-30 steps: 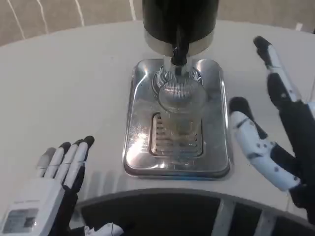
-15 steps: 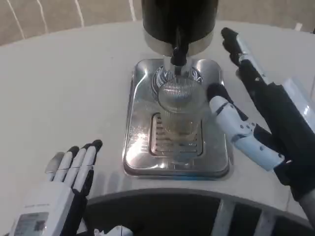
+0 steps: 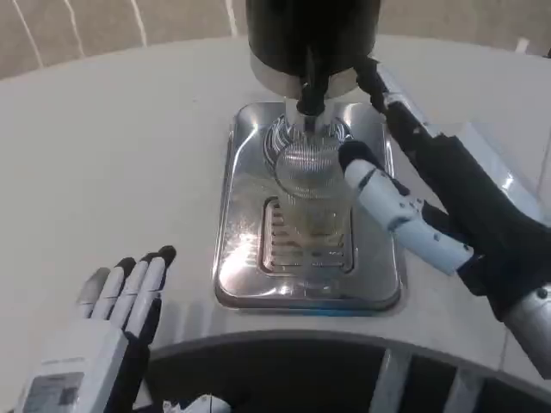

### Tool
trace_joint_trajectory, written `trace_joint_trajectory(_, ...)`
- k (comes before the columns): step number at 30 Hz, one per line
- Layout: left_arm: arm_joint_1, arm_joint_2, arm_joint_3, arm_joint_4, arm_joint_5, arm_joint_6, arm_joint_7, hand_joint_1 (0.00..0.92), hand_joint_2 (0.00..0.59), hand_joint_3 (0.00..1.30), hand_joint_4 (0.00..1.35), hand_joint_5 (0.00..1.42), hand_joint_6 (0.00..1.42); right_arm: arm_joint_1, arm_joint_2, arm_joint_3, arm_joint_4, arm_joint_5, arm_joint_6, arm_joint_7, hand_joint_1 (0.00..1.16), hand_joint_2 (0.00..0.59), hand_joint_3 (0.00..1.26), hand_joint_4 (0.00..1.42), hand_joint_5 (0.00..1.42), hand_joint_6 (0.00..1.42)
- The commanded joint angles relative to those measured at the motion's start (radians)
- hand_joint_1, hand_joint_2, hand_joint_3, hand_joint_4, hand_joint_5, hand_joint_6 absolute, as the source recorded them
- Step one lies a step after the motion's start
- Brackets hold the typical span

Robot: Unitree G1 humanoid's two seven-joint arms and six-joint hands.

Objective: Grasp the cup under the faucet to collect the drink, then remove the cup.

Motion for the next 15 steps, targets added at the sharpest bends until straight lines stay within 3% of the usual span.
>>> trace_joint_trajectory(1,0.016,0.0,-0.001,0.01,0.015,0.007,0.0,0.0,0.089,0.0,0.0,0.0,0.0,-0.037,0.002,0.022,0.034,0.022,-0.024,-0.038,0.19,0.54,0.0,0.0,0.0,0.0)
trace_joint_trajectory(15,0.022,0.0,0.007,0.02,0.012,0.011,0.007,0.0,0.089,0.0,0.0,0.0,0.0,-0.111,0.043,0.116,0.151,0.008,-0.08,-0.165,0.18,0.538,0.0,0.0,0.0,0.0)
